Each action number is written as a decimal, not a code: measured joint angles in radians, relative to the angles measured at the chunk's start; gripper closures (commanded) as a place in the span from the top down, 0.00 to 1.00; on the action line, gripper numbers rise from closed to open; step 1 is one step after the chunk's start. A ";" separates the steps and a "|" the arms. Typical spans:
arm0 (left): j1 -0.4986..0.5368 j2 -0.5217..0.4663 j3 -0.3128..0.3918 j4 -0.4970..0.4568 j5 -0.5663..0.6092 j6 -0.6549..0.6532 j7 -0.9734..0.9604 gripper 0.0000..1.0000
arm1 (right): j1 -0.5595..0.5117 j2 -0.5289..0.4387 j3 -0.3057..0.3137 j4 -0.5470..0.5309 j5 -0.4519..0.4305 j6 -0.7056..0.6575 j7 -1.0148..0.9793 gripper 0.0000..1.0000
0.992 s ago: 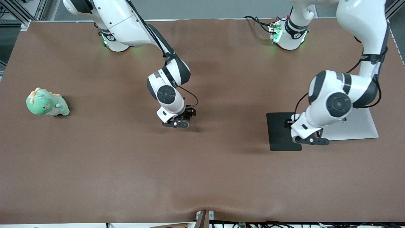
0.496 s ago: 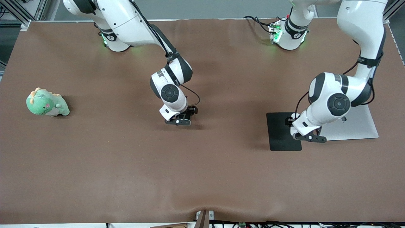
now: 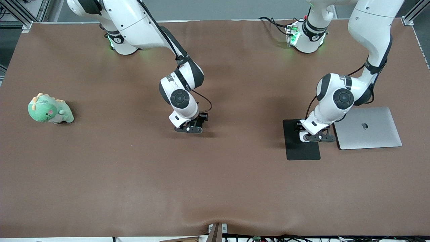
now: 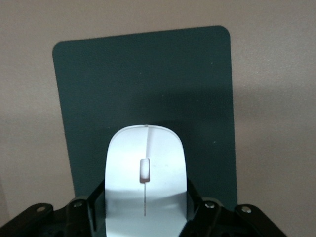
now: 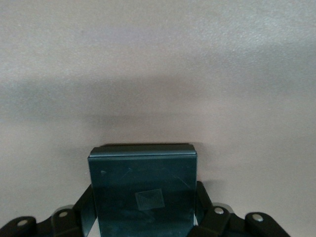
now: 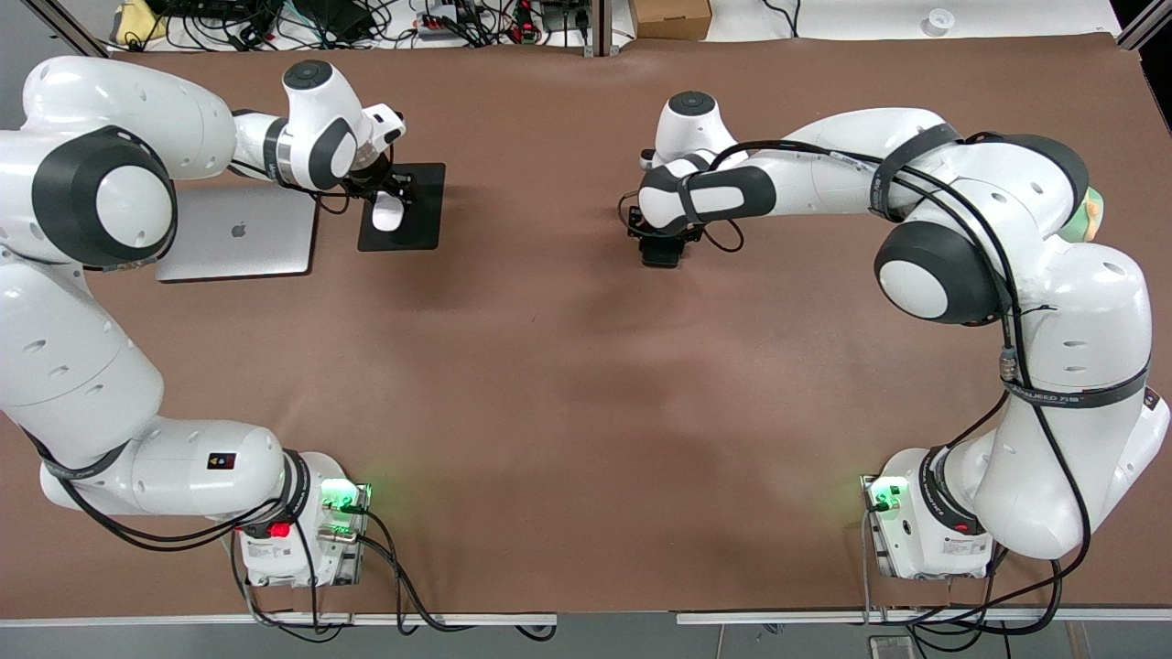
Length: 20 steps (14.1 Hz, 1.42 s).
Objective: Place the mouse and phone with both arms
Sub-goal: 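Set the mouse on the pad while the right gripper carries the phone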
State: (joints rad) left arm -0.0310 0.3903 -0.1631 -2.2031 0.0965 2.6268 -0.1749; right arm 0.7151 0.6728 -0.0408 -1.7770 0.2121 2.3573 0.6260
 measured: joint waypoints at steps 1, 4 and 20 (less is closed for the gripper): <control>-0.001 0.003 0.000 0.000 0.000 0.002 -0.003 0.29 | -0.003 -0.001 -0.006 0.004 0.000 -0.028 0.000 0.00; 0.000 0.025 0.000 0.000 0.000 0.043 -0.004 0.29 | -0.043 -0.028 -0.017 0.015 0.000 -0.097 0.000 0.00; 0.002 0.071 0.000 0.034 0.015 0.109 -0.003 1.00 | -0.338 -0.251 -0.063 -0.198 -0.024 -0.216 -0.287 0.00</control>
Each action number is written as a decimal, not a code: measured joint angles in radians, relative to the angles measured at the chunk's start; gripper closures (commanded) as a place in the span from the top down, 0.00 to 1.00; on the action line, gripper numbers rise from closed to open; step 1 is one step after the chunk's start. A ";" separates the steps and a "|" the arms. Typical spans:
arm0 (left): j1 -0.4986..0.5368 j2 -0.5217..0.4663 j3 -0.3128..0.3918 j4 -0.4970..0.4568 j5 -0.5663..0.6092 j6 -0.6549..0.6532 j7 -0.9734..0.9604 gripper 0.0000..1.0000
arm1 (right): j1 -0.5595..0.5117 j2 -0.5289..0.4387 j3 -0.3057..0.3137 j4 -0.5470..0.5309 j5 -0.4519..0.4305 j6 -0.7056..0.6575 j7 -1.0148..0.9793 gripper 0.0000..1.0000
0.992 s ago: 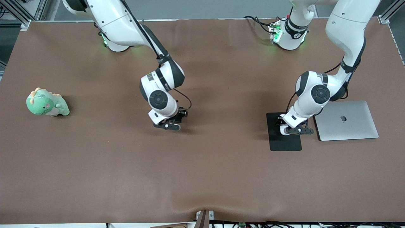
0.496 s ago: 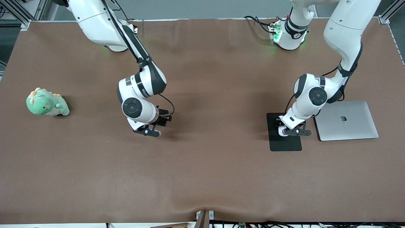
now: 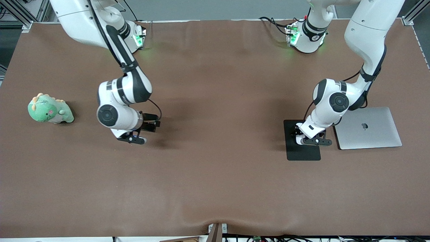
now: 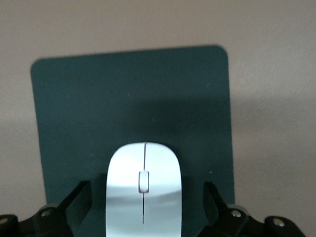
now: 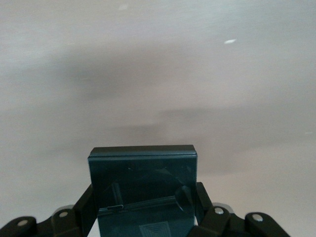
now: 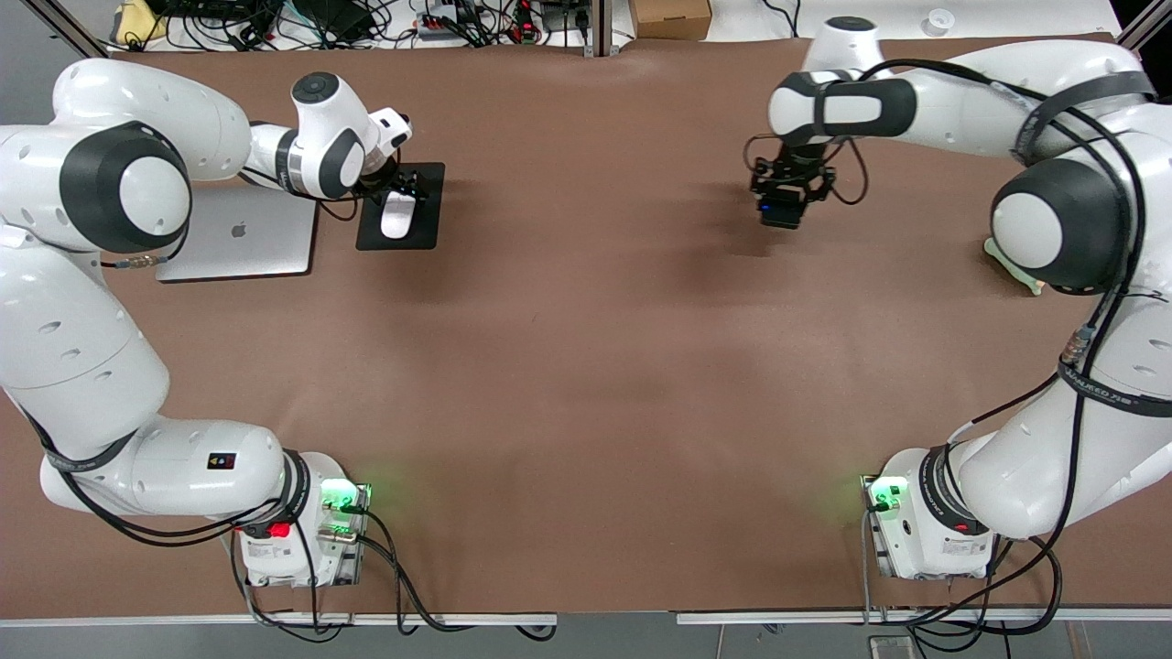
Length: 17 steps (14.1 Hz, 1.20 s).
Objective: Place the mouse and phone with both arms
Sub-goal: 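Set the mouse on the pad while the right gripper carries the phone, then withdraw the left gripper while the right gripper sets the phone down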
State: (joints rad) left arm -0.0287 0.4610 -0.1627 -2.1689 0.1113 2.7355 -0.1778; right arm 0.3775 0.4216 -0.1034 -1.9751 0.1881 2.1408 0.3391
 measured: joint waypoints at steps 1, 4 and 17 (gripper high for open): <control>0.000 -0.013 0.000 0.002 0.000 -0.005 0.000 1.00 | -0.013 -0.012 -0.012 -0.020 -0.025 0.000 -0.010 0.00; 0.001 -0.070 0.000 0.008 0.000 -0.065 0.000 1.00 | -0.054 -0.035 -0.021 -0.071 -0.074 0.003 -0.040 0.00; 0.004 -0.216 0.000 0.355 0.000 -0.774 0.002 1.00 | -0.242 -0.110 -0.049 -0.303 -0.138 0.185 -0.375 0.00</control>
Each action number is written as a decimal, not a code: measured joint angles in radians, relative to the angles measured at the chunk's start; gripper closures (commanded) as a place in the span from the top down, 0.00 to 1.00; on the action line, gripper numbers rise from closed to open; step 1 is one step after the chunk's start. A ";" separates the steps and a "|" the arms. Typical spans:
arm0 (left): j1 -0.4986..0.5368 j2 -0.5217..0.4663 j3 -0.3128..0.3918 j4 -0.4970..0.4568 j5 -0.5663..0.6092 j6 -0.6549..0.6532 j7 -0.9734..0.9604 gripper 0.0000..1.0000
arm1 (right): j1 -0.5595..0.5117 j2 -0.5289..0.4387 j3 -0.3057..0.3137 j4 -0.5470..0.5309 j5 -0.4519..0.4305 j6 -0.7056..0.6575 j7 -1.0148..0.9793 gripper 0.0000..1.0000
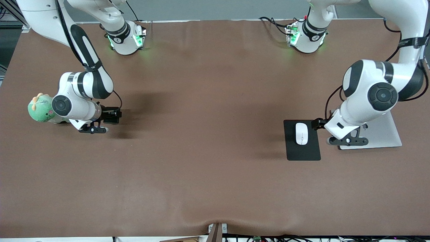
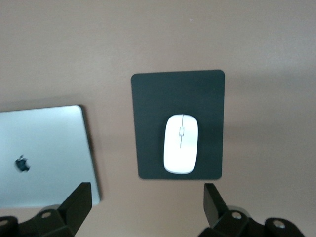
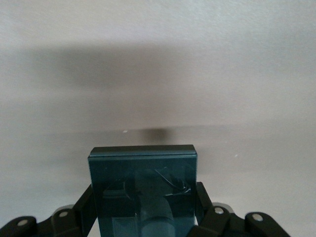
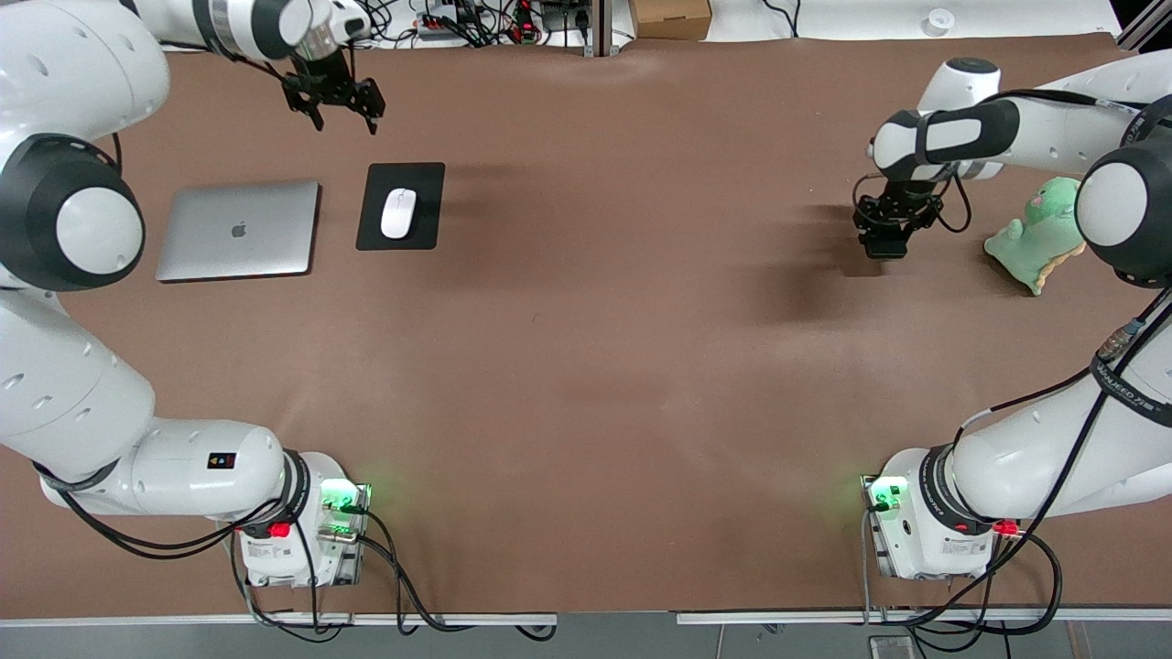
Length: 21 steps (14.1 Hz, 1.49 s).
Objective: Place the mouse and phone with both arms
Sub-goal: 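Withdraw the left gripper while the right gripper sets the phone down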
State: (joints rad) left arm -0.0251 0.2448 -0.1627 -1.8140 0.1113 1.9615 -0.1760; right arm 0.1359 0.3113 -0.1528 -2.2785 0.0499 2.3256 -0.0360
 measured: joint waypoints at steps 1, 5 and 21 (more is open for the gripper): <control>0.000 -0.011 0.000 0.026 0.000 -0.049 0.000 1.00 | -0.001 0.000 -0.019 -0.017 -0.001 0.024 -0.035 0.00; 0.000 -0.030 0.000 0.164 -0.021 -0.255 0.000 1.00 | -0.012 0.000 -0.078 -0.066 -0.001 0.089 -0.133 0.00; 0.047 -0.207 0.063 0.309 -0.107 -0.519 0.100 1.00 | -0.036 0.007 -0.085 -0.145 -0.008 0.162 -0.169 1.00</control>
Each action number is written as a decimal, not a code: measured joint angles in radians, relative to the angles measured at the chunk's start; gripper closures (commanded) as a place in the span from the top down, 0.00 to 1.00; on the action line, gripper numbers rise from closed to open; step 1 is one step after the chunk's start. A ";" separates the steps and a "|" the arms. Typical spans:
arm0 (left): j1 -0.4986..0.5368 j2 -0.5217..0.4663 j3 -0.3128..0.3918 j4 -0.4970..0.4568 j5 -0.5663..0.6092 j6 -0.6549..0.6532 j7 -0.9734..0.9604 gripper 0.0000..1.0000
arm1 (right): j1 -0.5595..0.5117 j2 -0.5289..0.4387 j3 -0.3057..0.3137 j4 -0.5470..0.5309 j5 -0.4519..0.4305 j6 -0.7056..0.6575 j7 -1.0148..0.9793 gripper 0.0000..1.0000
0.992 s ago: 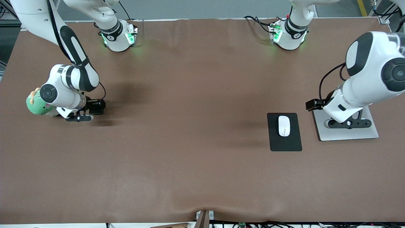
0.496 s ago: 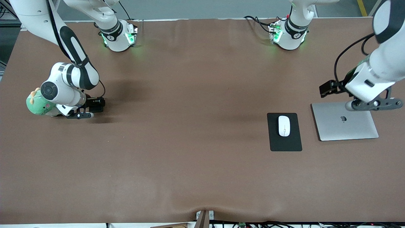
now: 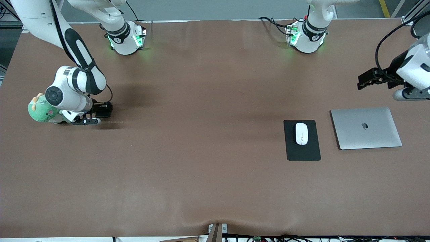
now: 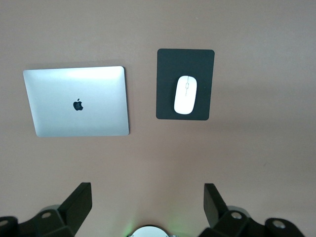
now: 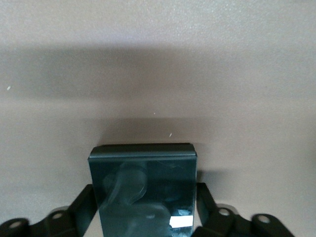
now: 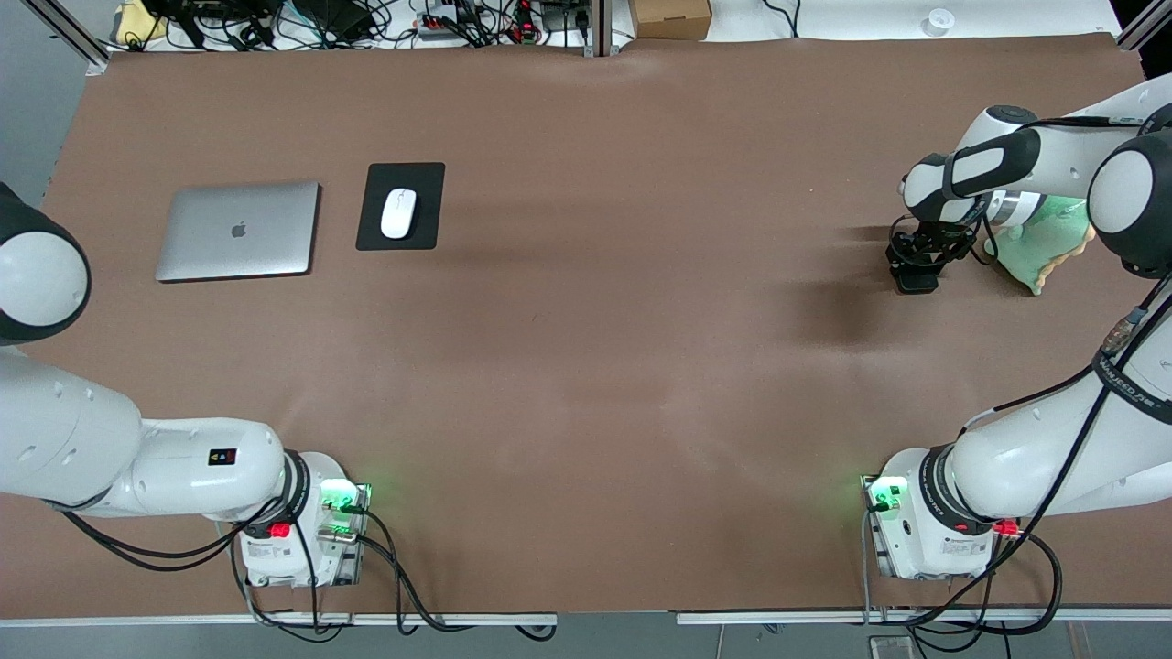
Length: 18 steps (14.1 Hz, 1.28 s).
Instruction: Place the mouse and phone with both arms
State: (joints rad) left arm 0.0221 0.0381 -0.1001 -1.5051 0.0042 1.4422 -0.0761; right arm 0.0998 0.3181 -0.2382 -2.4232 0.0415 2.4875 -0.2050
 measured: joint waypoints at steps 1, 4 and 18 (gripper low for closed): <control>-0.001 -0.004 0.002 0.000 0.000 0.000 0.006 1.00 | 0.000 0.000 0.000 0.002 0.000 -0.005 0.000 1.00; -0.025 -0.010 0.001 0.000 0.000 0.000 0.007 1.00 | 0.000 -0.003 0.001 0.050 0.000 -0.073 0.000 1.00; -0.047 -0.064 0.072 -0.029 0.000 -0.029 0.037 1.00 | 0.014 0.005 0.020 0.652 0.004 -0.669 -0.002 1.00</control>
State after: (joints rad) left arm -0.0251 -0.0260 -0.0283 -1.5336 0.0039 1.4134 -0.0391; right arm 0.1136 0.3226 -0.2181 -1.7709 0.0454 1.8185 -0.2068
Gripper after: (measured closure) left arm 0.000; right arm 0.000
